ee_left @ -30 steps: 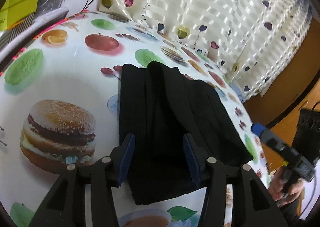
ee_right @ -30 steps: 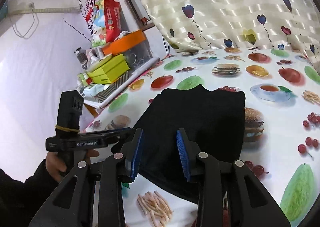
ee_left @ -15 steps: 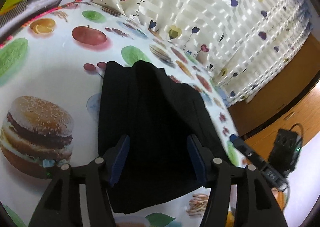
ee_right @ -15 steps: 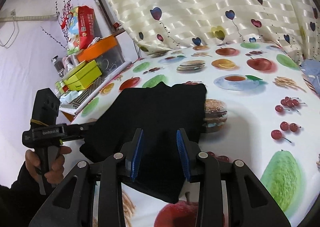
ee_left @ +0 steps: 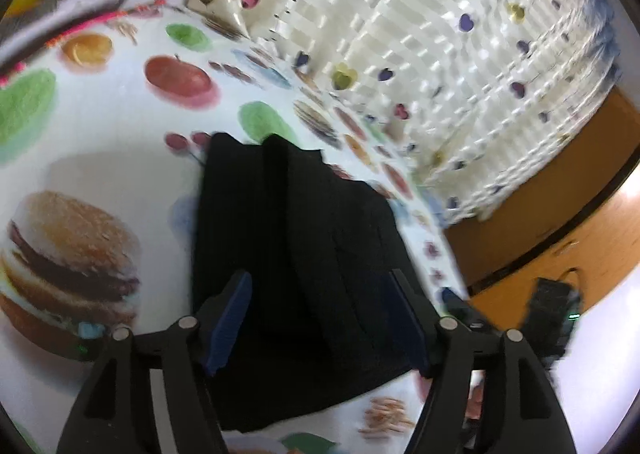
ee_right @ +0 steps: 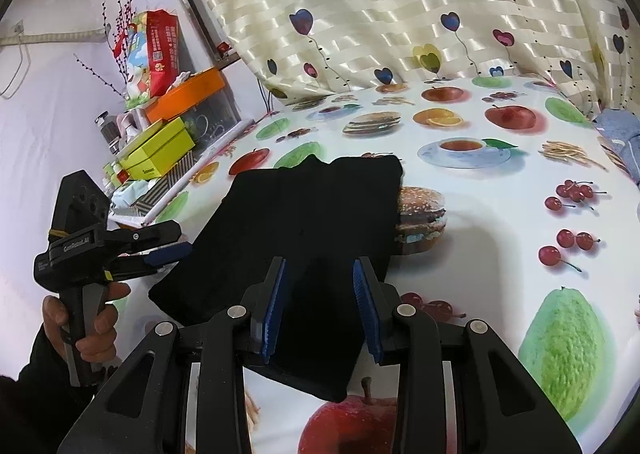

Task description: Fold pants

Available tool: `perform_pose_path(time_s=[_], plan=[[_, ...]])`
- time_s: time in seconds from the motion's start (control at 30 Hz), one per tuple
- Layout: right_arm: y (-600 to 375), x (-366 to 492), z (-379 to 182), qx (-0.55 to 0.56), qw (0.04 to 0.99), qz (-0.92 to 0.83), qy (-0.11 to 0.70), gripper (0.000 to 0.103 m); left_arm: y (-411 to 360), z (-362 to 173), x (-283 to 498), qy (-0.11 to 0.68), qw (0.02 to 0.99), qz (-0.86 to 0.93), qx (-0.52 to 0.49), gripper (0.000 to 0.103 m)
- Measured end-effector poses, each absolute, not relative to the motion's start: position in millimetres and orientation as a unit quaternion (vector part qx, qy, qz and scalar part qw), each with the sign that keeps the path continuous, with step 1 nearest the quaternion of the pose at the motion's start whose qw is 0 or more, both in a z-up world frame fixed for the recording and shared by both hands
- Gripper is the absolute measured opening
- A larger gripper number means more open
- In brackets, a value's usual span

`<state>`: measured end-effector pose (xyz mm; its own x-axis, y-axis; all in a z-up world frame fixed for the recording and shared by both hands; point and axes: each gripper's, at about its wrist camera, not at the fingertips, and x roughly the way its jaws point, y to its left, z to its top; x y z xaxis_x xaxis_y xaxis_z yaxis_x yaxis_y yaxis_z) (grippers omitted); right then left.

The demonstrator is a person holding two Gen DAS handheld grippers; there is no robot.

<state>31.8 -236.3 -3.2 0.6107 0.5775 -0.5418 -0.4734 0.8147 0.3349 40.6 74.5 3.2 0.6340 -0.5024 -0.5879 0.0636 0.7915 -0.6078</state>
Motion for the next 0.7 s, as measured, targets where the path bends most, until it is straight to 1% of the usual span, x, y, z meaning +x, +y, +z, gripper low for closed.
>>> perform_pose_path(time_s=[0.07,0.2,0.23,0.3,0.33,0.37,0.4,0.47,0.53,0.63,0.7], plan=[[-237,32,-3,0.081,0.894,0.292,0.33,0.035,63,2,44,0.413,0.871,-0.139,-0.229,0.071],[-236,32,-4,0.081,0.894,0.289,0.331,0.035,33,7,43,0.421,0.891,-0.111,-0.13,0.069],[-235,32,-4,0.082,0.894,0.289,0.332,0.035,27,7,43,0.424,0.891,-0.11,-0.116,0.065],[-236,32,-5,0.084,0.894,0.287,0.333,0.035,20,8,42,0.423,0.898,-0.087,-0.086,0.052],[-236,32,-6,0.086,0.894,0.286,0.334,0.035,21,10,41,0.419,0.901,-0.082,-0.081,0.035],[-237,32,-6,0.088,0.894,0.284,0.335,0.035,25,14,39,0.411,0.905,-0.075,-0.083,0.012],[-238,32,-6,0.091,0.894,0.282,0.337,0.035,30,18,38,0.407,0.906,-0.07,-0.089,0.009],[-238,31,-6,0.092,0.895,0.279,0.337,0.035,46,24,32,0.394,0.906,-0.085,-0.129,0.009],[-238,29,-4,0.091,0.896,0.276,0.335,0.035,50,26,24,0.384,0.912,-0.079,-0.125,0.008],[-233,29,-6,0.069,0.899,0.264,0.342,0.035,55,15,19,0.392,0.909,-0.07,-0.126,0.008],[-228,33,-14,0.048,0.897,0.247,0.364,0.035,61,6,19,0.398,0.904,-0.066,-0.138,0.009]])
